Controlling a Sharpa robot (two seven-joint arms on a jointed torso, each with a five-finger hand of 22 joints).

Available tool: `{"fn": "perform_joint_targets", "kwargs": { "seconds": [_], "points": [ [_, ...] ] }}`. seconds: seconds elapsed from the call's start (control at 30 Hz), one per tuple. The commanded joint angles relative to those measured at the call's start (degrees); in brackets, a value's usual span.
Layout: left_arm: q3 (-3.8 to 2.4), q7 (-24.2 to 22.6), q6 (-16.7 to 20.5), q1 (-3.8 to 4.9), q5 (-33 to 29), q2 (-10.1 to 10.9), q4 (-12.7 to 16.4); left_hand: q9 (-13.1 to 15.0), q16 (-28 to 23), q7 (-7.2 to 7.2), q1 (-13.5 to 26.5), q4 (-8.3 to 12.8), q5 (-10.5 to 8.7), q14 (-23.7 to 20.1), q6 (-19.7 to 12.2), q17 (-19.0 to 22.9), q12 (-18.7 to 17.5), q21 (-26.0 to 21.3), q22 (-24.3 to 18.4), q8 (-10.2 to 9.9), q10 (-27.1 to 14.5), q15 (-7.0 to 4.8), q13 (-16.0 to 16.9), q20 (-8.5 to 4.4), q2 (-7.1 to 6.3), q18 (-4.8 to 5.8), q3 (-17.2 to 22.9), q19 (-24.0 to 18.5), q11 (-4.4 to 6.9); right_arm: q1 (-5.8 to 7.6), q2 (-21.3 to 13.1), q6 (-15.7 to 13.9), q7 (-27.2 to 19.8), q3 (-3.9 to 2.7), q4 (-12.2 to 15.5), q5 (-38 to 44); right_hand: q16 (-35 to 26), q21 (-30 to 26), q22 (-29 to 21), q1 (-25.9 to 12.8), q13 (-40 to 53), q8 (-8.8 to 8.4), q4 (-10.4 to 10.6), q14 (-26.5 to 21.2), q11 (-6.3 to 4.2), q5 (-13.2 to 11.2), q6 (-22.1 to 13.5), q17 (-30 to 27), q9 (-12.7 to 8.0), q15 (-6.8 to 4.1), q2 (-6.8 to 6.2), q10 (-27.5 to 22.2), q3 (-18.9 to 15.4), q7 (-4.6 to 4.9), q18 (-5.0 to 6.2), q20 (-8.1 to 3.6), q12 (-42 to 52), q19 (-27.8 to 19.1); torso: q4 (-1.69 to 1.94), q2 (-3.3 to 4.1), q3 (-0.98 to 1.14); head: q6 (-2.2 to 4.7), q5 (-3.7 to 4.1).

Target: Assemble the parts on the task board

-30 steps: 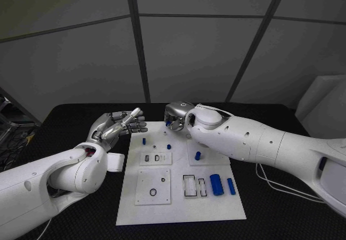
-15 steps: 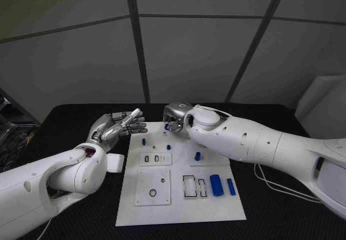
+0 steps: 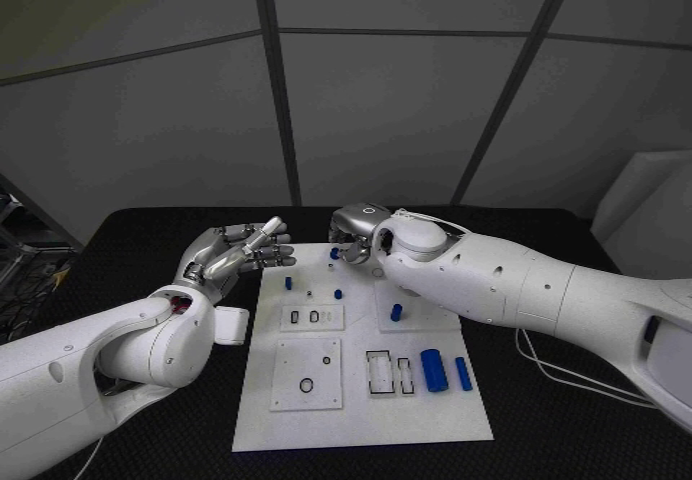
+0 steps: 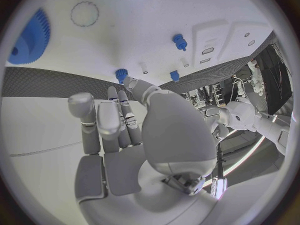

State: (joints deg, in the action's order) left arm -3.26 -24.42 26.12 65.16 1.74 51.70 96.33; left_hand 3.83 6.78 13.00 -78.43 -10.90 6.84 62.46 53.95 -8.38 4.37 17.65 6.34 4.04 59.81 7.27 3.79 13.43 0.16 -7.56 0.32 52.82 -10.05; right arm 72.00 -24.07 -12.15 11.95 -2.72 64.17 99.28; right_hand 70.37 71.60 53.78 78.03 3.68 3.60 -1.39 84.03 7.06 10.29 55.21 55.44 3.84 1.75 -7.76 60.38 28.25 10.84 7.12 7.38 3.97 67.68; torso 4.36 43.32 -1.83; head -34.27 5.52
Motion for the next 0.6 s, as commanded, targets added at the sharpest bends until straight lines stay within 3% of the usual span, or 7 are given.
{"fn": "perform_joint_targets", "kwargs": {
  "seconds": [0.03, 0.2, 0.37, 0.47, 0.6],
  "points": [
    [-0.06, -0.1, -0.8, 0.09, 0.1, 0.2, 0.0, -0.1, -0.4, -0.06, -0.1, 0.2, -0.31, -0.4, 0.3, -0.1, -0.4, -0.2, -0.1, -0.2, -0.6, 0.19, -0.1, 0.17, 0.40, -2.92, -0.3, 0.1, -0.01, 0.10, -2.3, -4.2, -0.7, -0.04, 2.7, -1.1, -0.1, -0.2, 0.1, -0.6, 0.1, 0.38, 0.3, 0.3, 0.07, 0.2, 0.2, -0.1, 0.1, 0.17, -0.07, 0.4, -0.5, 0.06, 0.03, 0.42, 0.4, -0.1, -0.23, -0.03, 0.08, 0.17, -0.10],
    [-0.06, -0.1, -0.8, 0.08, 0.1, 0.3, -0.2, -0.1, -0.4, -0.06, -0.1, 0.2, -0.31, -0.4, 0.3, -0.1, -0.4, -0.2, -0.1, -0.2, -0.6, 0.19, -0.1, 0.17, 0.40, -2.92, -0.3, 0.1, -0.01, 0.09, -7.6, -6.6, -1.7, -0.07, 7.8, -5.3, 0.1, -0.2, 0.2, -2.2, 0.4, 0.37, 1.5, 0.3, -0.40, -0.3, 0.3, 0.0, 0.1, -0.07, -1.07, 2.6, -2.1, -0.28, 0.02, 0.36, 1.6, 0.1, -0.21, -0.03, 0.06, 0.22, 0.07],
    [-0.05, -0.2, -0.8, 0.07, 0.1, 0.5, -0.4, -0.1, -0.4, -0.07, -0.1, 0.2, -0.31, -0.4, 0.3, -0.1, -0.4, -0.2, -0.1, -0.2, -0.6, 0.19, -0.1, 0.17, 0.40, -2.92, -0.3, 0.1, -0.02, 0.10, -12.3, -7.8, -3.6, -0.11, 10.8, -9.6, 2.8, 1.3, 2.9, -1.8, 2.9, 0.91, 1.5, 1.3, -3.11, 1.4, 1.8, 3.8, 0.3, -1.96, -1.72, 13.2, -3.7, -1.96, -0.44, -0.91, 7.4, 1.9, -0.45, -0.05, 0.15, 0.60, 0.16],
    [-0.05, -0.2, -0.8, 0.07, 0.1, 0.5, -0.5, -0.1, -0.4, -0.07, -0.1, 0.2, -0.31, -0.4, 0.3, -0.1, -0.4, -0.2, -0.1, -0.2, -0.6, 0.19, -0.1, 0.17, 0.40, -2.92, -0.3, 0.1, -0.02, 0.11, -15.3, -7.0, -4.1, -0.14, 12.0, -12.7, 4.6, 2.7, 5.2, -2.3, 5.3, 0.58, 1.9, 1.8, -4.01, 2.5, 1.2, 6.4, 0.1, -2.91, -2.98, 17.3, -6.1, -2.38, -0.93, -1.98, 10.9, 3.6, -0.69, -0.09, 0.32, 0.79, 0.36],
    [-0.04, -0.2, -0.9, 0.06, 0.1, 0.4, -0.7, -0.1, -0.4, -0.08, -0.1, 0.2, -0.31, -0.4, 0.3, -0.1, -0.4, -0.2, -0.1, -0.2, -0.6, 0.19, -0.1, 0.18, 0.41, -2.93, -0.3, 0.1, -0.02, 0.13, -17.4, -4.1, -3.9, -0.17, 11.5, -16.5, 7.8, 4.8, 9.1, -3.3, 12.2, 0.65, 3.6, 2.6, -4.72, 5.0, -0.8, 11.4, 0.1, -3.59, -4.15, 19.7, -12.1, -3.14, -1.74, -2.75, 18.8, 6.2, -0.65, -0.06, 0.23, 0.92, 0.72]
  ]
}}
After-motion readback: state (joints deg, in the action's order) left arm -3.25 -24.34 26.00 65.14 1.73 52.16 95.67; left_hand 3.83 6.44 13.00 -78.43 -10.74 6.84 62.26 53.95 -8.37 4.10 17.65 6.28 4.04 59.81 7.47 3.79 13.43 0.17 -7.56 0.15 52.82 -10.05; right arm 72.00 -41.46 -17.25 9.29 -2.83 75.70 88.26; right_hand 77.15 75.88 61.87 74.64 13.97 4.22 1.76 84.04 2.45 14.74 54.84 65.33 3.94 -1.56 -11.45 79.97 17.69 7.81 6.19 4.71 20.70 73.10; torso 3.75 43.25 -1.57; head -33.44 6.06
